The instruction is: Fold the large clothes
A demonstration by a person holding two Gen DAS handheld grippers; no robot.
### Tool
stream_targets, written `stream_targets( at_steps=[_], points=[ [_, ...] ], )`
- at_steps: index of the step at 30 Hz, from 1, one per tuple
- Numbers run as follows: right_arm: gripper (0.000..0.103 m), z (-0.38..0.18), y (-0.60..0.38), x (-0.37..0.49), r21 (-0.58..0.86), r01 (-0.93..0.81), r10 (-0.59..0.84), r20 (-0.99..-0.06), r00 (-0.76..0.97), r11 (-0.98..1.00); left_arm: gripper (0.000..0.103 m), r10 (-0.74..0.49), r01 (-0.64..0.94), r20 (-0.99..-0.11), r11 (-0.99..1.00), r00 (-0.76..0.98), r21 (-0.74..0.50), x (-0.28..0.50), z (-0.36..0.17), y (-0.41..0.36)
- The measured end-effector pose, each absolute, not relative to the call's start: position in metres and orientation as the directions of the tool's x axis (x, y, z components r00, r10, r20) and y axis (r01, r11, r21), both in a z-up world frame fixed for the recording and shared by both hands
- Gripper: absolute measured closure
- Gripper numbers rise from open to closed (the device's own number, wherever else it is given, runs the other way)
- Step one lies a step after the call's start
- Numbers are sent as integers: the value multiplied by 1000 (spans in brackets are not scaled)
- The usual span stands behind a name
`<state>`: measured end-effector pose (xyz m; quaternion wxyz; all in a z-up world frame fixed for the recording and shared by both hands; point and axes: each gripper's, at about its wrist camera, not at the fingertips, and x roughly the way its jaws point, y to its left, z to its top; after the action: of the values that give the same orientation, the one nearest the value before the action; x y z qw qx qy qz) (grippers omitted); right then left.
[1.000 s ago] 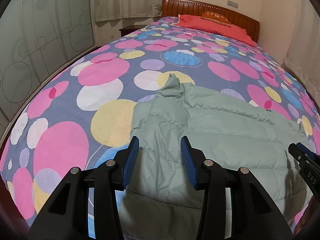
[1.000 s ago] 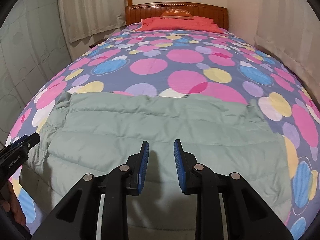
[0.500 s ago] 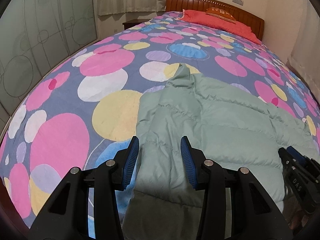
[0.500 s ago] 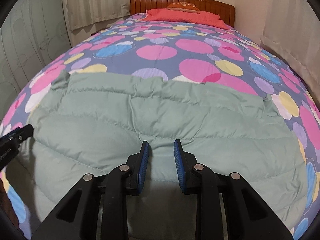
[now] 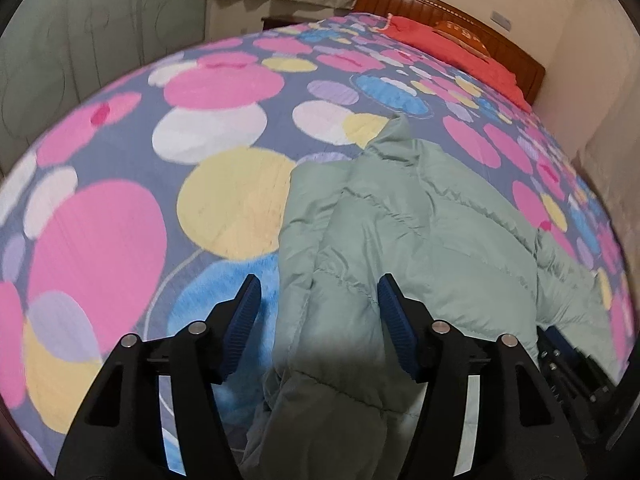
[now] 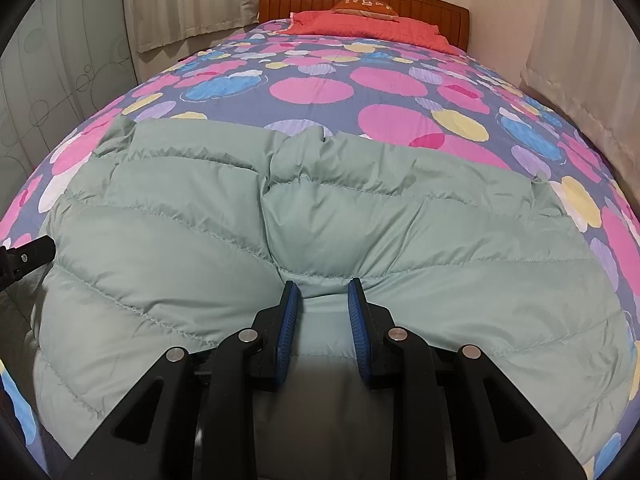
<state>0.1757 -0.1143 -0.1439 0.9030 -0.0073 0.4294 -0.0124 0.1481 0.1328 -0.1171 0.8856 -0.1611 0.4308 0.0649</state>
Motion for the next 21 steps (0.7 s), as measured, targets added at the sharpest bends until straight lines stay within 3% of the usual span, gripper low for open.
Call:
stream_targets(
  at_steps=[10,14,17,21],
  points=[
    [76,-144,-114,176,-24,16,-28,-775,631,1000,38,-258,-280,-759,820,598,-500,160,-147,153],
    [76,-144,-115,176,-25,16,-29,-775,632,1000,67,-286,-231,-754,836,591,-498,162,-145,144],
    [76,-145,-115,176,-22,16,-27,-775,631,1000,84,-284,-197,-747,853,601,-483,162,-138,137],
    [76,-144,-114,175,-24,16,-29,-775,632,1000,91,-261,-175,-737,872,623,-457,160,-125,131]
  ],
)
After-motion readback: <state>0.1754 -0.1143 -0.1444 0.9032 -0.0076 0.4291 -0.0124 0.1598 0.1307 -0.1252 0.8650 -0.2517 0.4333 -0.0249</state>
